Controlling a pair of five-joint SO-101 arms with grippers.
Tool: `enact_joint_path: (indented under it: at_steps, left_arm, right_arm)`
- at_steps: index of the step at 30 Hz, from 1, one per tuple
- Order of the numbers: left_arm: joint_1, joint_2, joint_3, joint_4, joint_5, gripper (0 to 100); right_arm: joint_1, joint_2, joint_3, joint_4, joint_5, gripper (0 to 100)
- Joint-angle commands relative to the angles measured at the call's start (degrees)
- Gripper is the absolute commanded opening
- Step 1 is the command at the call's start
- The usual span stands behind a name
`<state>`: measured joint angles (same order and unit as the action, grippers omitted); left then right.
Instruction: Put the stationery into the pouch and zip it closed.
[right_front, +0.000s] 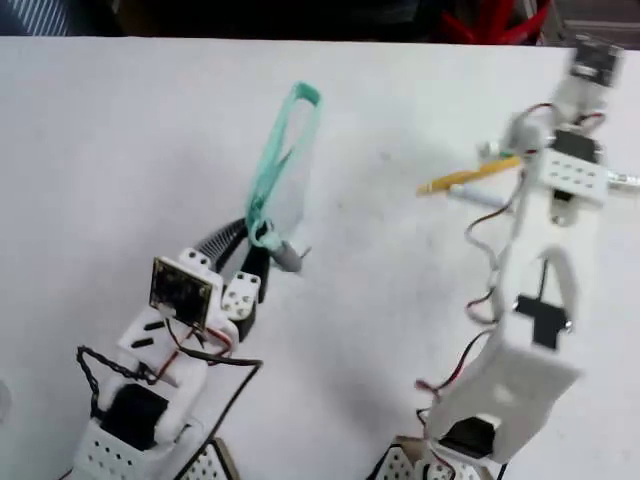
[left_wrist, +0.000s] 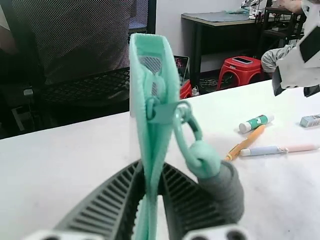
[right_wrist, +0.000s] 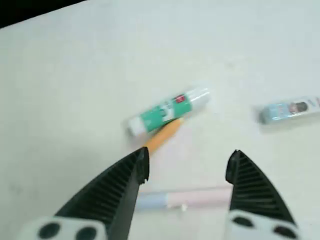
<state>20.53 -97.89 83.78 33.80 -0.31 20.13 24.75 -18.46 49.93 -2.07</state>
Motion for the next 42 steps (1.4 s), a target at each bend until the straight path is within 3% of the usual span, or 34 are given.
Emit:
enact_joint_path:
  at_steps: [1, 5, 8, 10, 14, 19, 28, 31, 37, 42]
  left_arm:
    - [0.0, 0.4, -0.2, -1.0, -0.6, 3]
    - [0.0, 0.4, -0.2, -1.0, -0.6, 3]
    - [0.0, 0.4, 0.1, -1.0, -0.6, 3]
    - [0.0, 0.4, 0.7, -1.4, -0.7, 3]
    - [0.0, 0.4, 0.8, -1.4, -0.7, 3]
    - [0.0, 0.4, 1.0, -1.4, -0.7, 3]
    - [0.0, 0.4, 1.1, -1.0, -0.7, 3]
    - [0.0, 0.4, 1.1, -1.0, -0.7, 3]
    - [0.0, 0.4, 1.1, -1.0, -0.6, 3]
    - [0.0, 0.4, 1.1, -1.0, -0.6, 3]
  right_arm:
    - [5.5, 11.2, -14.3, -4.8, -1.4, 24.6]
    - [9.8, 26.3, -28.1, -12.4, 1.7, 24.6]
    - [12.1, 35.7, -39.4, -11.8, 4.7, 24.8]
    - [12.6, 41.3, -46.9, -9.6, 7.6, 28.5]
    - [12.7, 50.9, -59.1, -5.2, 12.3, 44.8]
    - [12.8, 60.2, -69.3, -7.6, 17.2, 44.0]
    - [10.8, 67.9, -67.5, -21.2, 19.7, 44.0]
    - [8.8, 68.3, -62.5, -24.9, 24.6, 43.7]
    - [6.7, 68.6, -55.3, -28.8, 35.6, 26.3]
    - [7.2, 69.2, -54.1, -28.5, 37.4, 22.1]
